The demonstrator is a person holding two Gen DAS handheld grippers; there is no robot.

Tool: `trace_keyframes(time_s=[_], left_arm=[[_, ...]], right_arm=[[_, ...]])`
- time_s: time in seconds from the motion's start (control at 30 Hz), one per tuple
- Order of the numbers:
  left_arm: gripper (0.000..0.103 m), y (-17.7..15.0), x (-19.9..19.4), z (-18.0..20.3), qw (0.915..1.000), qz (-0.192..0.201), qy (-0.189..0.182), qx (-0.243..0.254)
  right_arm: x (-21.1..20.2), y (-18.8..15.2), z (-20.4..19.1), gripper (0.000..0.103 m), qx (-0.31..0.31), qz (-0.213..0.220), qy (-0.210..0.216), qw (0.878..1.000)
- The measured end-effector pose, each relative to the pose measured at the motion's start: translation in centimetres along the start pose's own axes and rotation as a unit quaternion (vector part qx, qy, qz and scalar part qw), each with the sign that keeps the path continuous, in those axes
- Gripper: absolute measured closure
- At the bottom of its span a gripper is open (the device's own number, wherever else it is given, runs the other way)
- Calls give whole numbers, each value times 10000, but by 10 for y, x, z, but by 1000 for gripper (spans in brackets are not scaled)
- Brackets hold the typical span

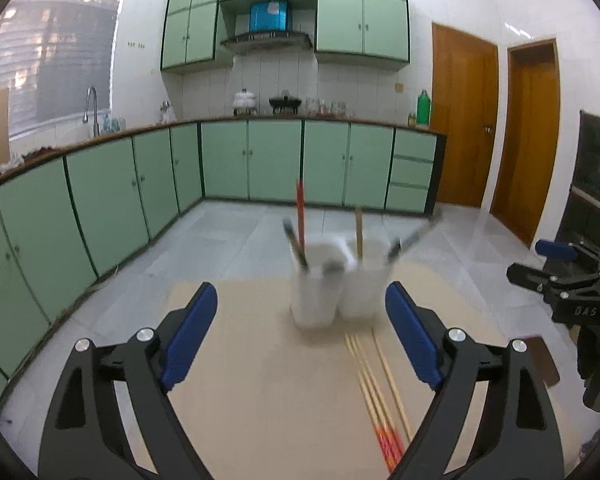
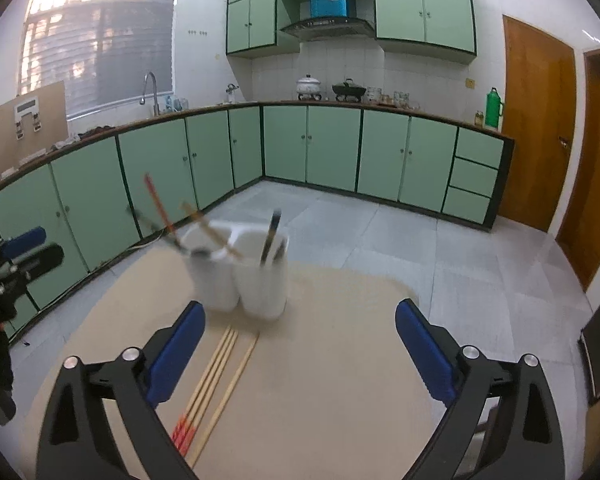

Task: Organize utensils
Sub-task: 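Move both open grippers back toward the remaining chopsticks on the mat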

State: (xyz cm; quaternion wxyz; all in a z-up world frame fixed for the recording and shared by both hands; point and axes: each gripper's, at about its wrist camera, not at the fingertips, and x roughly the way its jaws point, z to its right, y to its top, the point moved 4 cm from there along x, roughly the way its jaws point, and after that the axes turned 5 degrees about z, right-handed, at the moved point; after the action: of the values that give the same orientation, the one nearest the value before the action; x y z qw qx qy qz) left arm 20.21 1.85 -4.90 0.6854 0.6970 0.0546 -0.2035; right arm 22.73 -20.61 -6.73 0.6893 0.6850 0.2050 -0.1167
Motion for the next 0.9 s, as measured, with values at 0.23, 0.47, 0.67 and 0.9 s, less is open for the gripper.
trace_keyframes(time_s=[0.23, 0.47, 0.67, 0.9], left_arm=[[18, -80, -4, -2, 9979, -616, 178, -127], [18, -134, -3, -18, 9920, -1178, 389, -229], [18, -155, -1, -24, 9883, -1428, 473, -267], [18, -163, 4, -24, 9869, -1499, 558, -198]], right_arm=[[-11, -72, -23, 6, 7, -325, -137, 9994], [-7, -127, -36, 7, 255, -778, -102, 9966], [-2, -154, -59, 15, 269, -1034, -106, 9942], [6, -170, -75, 44, 446, -1339, 64, 9900]])
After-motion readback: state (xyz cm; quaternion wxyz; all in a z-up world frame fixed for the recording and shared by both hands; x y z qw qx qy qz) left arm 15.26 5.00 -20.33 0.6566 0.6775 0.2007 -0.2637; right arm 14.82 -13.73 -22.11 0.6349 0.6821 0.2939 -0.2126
